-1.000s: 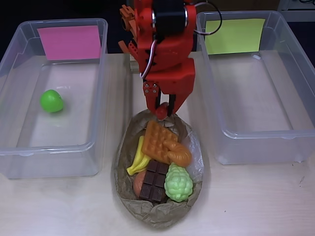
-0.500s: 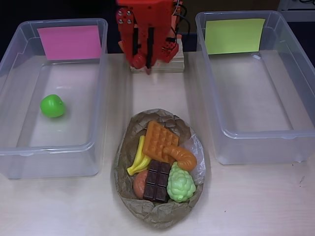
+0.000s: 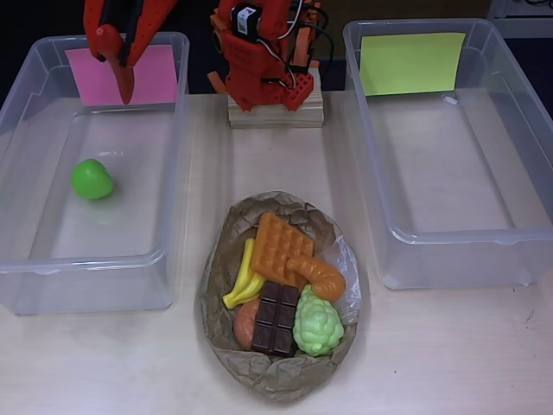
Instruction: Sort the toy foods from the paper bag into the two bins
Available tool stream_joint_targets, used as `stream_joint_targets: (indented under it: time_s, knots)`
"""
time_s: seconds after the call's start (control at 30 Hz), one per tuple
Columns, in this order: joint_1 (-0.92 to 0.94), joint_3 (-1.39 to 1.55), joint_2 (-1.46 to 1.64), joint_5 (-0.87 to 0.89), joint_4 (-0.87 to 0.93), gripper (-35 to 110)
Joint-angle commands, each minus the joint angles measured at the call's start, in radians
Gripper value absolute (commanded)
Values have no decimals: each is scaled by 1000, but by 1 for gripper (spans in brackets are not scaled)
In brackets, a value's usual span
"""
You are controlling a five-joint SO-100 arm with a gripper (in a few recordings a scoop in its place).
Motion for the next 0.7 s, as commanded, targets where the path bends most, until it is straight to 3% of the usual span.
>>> stream_joint_targets:
  time_s: [0.0,0.37,0.67]
  knots:
    - [163,152,28,-26,-52,2]
    - [364,469,-176,52,-262,4]
    - [436,428,-474,54,-396,10]
